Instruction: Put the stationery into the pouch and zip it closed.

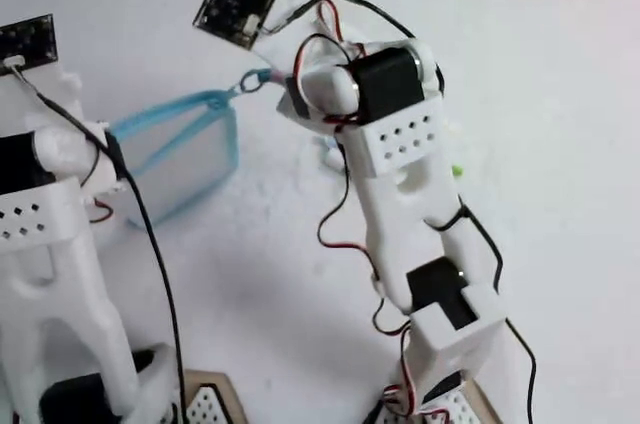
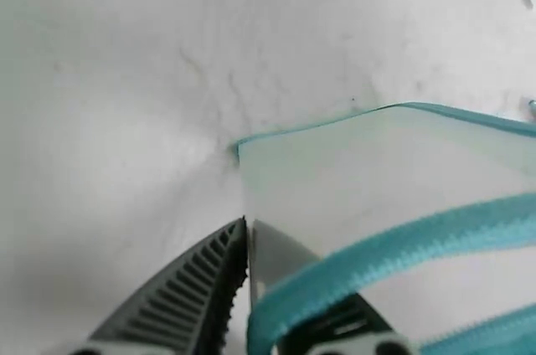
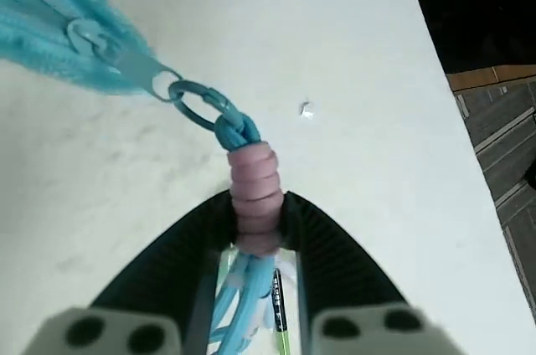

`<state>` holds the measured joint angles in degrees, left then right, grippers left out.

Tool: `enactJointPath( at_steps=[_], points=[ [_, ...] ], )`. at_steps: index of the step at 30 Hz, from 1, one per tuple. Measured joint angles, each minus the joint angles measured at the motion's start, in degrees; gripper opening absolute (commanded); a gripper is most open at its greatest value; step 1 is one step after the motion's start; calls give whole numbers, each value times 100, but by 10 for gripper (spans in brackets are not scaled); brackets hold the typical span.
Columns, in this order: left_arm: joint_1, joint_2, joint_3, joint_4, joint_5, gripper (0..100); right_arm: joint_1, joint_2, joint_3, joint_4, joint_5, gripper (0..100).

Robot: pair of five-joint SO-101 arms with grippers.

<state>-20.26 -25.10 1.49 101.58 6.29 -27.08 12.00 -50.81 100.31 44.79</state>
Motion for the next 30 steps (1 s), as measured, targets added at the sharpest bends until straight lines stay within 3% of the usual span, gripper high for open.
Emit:
enactJointPath(
  at_steps=[8,11,17,24,30],
  points=[
    [-18,9,0,0,0,23,35,-1204,2400,9,967,381],
    [-26,9,0,0,0,23,79,-2215,3402,9,1073,369],
    [-35,-149,9,0,-35,23,1046,-2945,4976,-431,1108,254],
    [35,-914,18,0,-70,22,967,-1644,5371,-1477,844,238],
    [70,-1081,18,0,-70,22,730,308,4571,-1952,765,239]
  ],
)
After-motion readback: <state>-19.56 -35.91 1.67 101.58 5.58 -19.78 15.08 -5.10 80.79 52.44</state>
